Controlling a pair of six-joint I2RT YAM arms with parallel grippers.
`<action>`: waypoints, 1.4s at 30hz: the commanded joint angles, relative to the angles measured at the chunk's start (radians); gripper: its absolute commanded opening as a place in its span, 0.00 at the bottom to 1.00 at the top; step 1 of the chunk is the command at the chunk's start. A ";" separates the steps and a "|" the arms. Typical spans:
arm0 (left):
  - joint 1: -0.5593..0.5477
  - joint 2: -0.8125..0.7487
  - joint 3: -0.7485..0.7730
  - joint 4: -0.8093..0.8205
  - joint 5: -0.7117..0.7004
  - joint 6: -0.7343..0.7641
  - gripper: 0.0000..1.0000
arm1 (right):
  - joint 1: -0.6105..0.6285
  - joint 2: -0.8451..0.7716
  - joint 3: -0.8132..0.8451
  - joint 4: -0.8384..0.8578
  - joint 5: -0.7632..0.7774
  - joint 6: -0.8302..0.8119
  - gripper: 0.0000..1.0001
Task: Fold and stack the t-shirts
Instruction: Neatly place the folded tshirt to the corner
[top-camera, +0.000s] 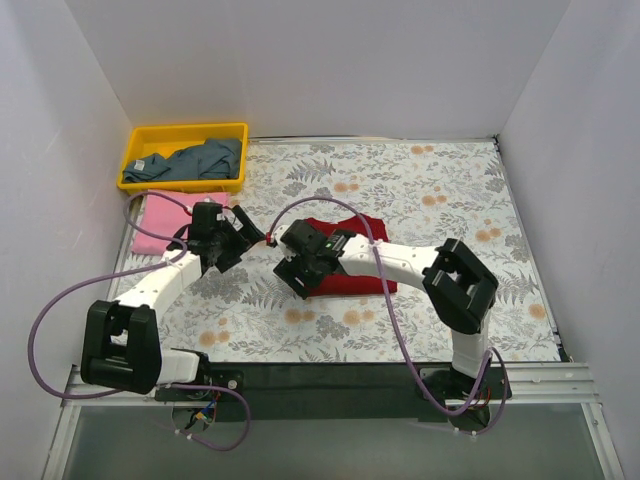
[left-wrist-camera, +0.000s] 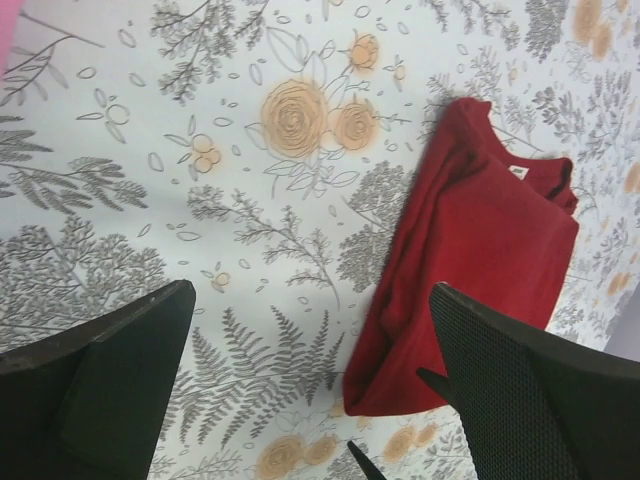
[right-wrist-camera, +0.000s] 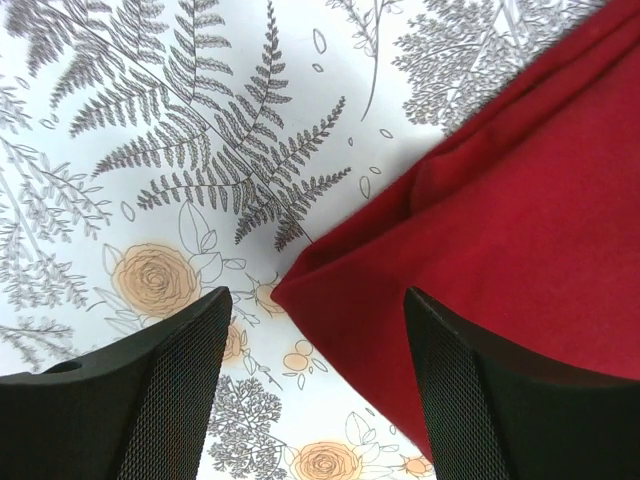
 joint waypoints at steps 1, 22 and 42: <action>0.018 -0.056 -0.028 -0.047 -0.042 0.044 0.98 | 0.033 0.038 0.080 -0.073 0.087 -0.039 0.64; 0.023 -0.001 -0.018 -0.027 0.071 0.055 0.98 | 0.099 0.159 0.140 -0.180 0.335 -0.128 0.01; -0.216 0.353 0.166 0.160 0.256 -0.182 0.98 | -0.028 -0.197 -0.119 0.137 0.116 -0.001 0.01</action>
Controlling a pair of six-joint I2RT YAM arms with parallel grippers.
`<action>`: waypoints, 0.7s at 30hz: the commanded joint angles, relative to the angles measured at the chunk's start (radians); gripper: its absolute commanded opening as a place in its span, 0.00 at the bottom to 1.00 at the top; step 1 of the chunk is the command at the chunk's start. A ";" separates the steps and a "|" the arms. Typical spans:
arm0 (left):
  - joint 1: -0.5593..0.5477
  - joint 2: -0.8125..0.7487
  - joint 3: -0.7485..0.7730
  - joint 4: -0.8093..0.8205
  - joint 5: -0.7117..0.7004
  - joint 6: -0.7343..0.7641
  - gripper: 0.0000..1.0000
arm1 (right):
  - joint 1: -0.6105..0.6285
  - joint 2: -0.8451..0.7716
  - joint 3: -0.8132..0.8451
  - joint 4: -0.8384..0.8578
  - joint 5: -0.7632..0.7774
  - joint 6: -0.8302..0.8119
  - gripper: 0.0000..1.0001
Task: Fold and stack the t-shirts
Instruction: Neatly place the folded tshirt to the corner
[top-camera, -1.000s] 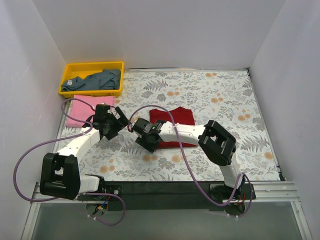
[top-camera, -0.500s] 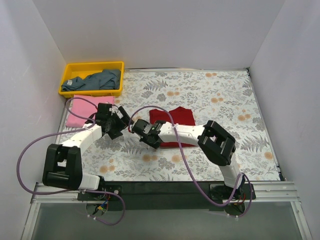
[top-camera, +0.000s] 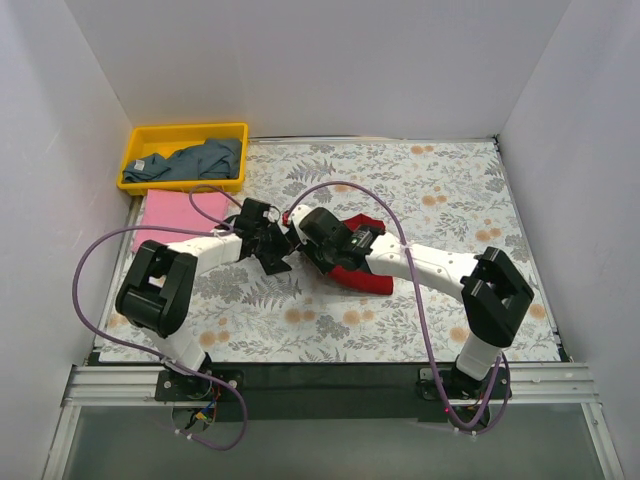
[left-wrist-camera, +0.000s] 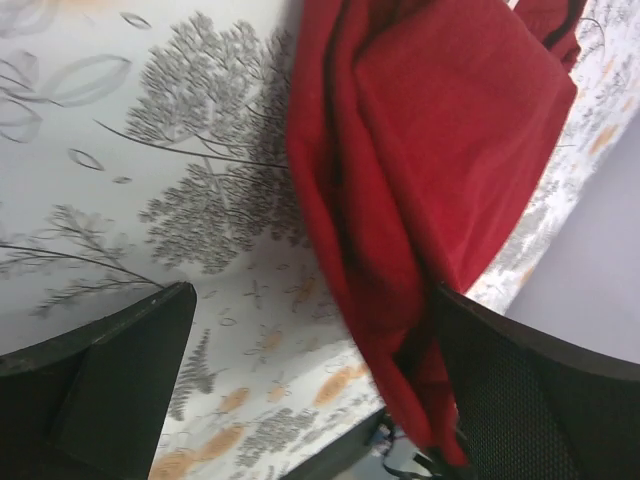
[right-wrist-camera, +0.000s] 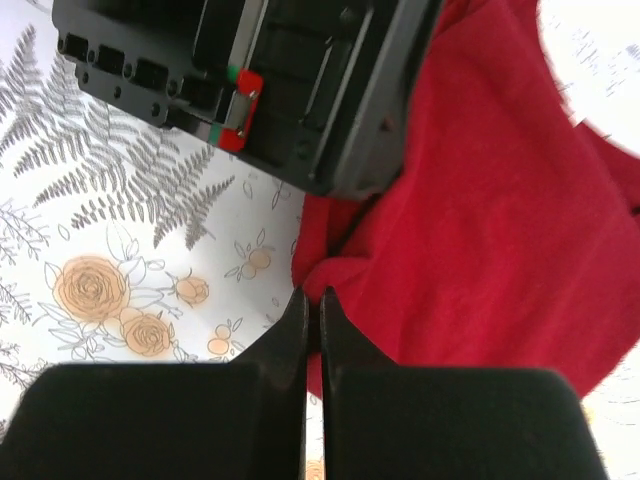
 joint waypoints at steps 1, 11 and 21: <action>-0.023 0.012 0.026 0.060 0.018 -0.091 0.98 | -0.008 -0.021 -0.045 0.079 -0.052 0.038 0.01; -0.085 0.118 0.047 0.095 0.007 -0.145 0.97 | -0.018 -0.032 -0.069 0.126 -0.092 0.055 0.01; -0.105 0.123 0.062 0.088 -0.080 -0.068 0.20 | -0.018 -0.032 -0.077 0.151 -0.144 0.064 0.01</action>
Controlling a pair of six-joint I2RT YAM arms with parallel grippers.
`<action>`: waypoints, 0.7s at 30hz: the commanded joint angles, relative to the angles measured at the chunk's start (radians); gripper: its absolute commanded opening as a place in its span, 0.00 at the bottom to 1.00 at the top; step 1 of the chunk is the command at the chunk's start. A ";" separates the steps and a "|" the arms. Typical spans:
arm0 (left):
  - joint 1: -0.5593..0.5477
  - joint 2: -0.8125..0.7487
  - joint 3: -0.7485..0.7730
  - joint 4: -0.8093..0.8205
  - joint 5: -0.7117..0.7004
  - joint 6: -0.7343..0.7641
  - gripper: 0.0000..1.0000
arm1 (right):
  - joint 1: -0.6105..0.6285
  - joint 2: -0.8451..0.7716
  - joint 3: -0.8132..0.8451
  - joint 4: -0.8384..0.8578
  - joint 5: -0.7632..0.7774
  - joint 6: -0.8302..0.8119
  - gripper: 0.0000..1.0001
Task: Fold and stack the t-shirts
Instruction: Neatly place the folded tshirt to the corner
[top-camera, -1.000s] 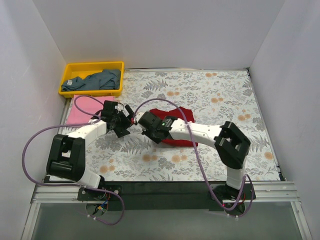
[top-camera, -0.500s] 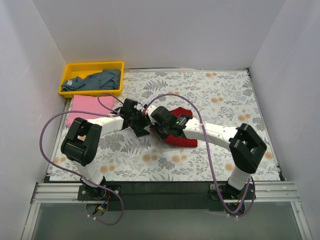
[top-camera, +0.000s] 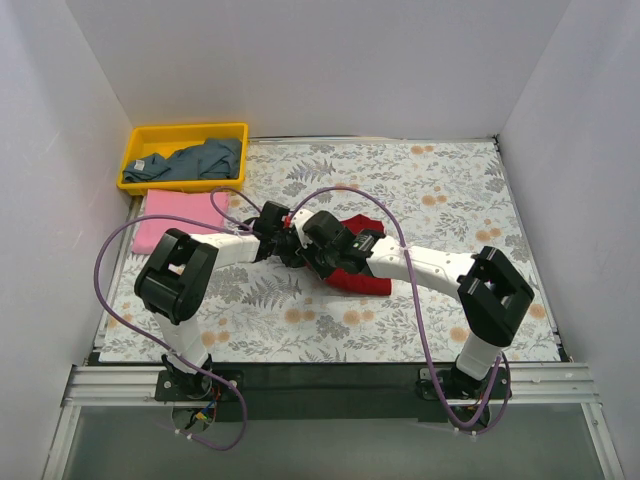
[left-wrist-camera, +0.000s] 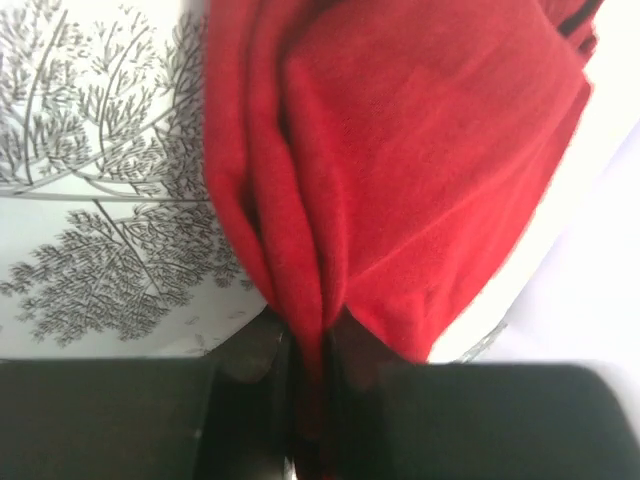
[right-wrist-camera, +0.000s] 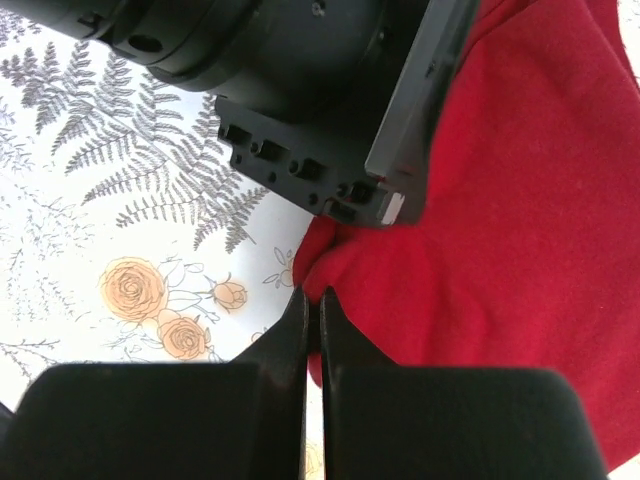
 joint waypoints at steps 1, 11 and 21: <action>-0.001 -0.022 0.028 -0.037 -0.091 0.100 0.06 | -0.002 -0.032 -0.003 0.050 -0.054 0.015 0.01; 0.034 -0.107 0.256 -0.382 -0.532 0.583 0.00 | -0.002 -0.127 -0.040 -0.005 -0.005 0.041 0.82; 0.143 -0.126 0.509 -0.528 -0.781 0.890 0.00 | -0.020 -0.291 -0.156 -0.125 0.191 0.075 0.98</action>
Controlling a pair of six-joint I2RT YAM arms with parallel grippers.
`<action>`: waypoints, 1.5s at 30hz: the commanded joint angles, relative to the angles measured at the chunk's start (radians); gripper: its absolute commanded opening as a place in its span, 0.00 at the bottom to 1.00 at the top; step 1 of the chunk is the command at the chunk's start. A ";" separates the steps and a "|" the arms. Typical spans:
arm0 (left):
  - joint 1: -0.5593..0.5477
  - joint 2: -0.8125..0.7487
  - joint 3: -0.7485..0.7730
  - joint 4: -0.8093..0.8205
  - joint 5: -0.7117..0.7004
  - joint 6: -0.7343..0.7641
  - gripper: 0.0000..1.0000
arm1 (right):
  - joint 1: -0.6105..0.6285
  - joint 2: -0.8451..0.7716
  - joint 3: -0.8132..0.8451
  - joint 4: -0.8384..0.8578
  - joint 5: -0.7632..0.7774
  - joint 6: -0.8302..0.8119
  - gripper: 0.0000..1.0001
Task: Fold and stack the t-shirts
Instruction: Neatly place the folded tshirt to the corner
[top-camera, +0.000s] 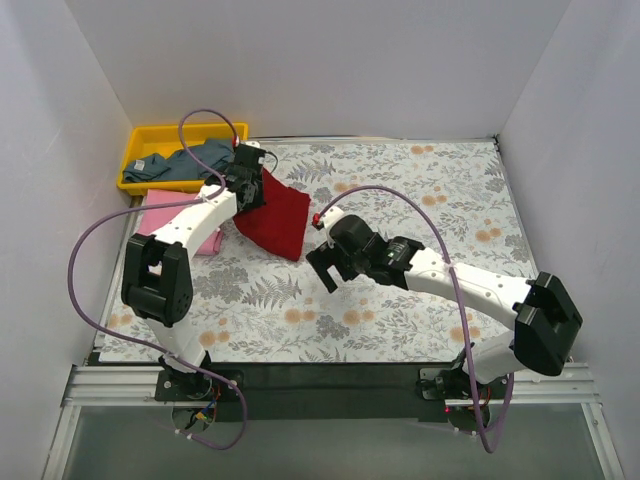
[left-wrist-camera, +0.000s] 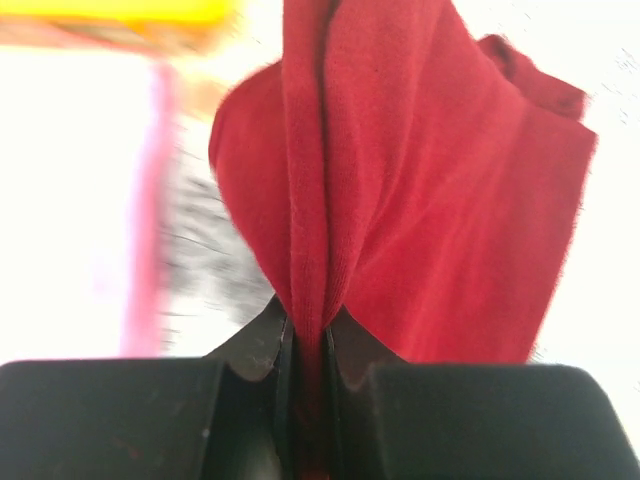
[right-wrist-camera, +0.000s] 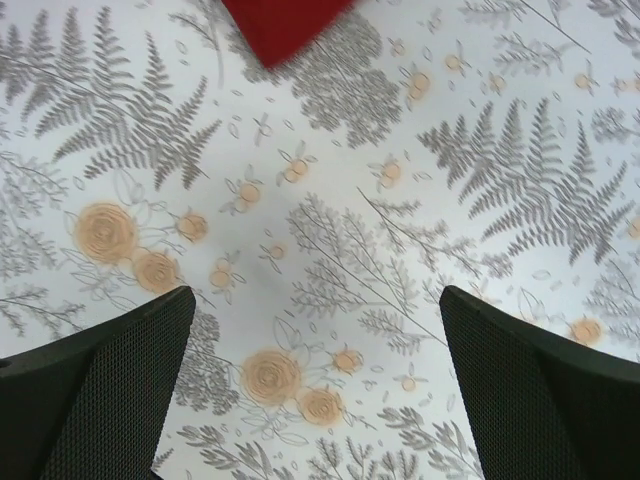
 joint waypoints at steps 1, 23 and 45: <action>0.024 -0.071 0.104 -0.069 -0.166 0.156 0.00 | -0.020 -0.056 -0.038 -0.067 0.118 0.024 0.98; 0.257 0.001 0.230 -0.046 -0.187 0.483 0.00 | -0.056 -0.041 0.038 -0.218 0.145 -0.040 0.98; 0.512 0.074 0.078 0.000 -0.261 0.332 0.00 | -0.056 0.019 0.077 -0.268 0.198 -0.063 0.98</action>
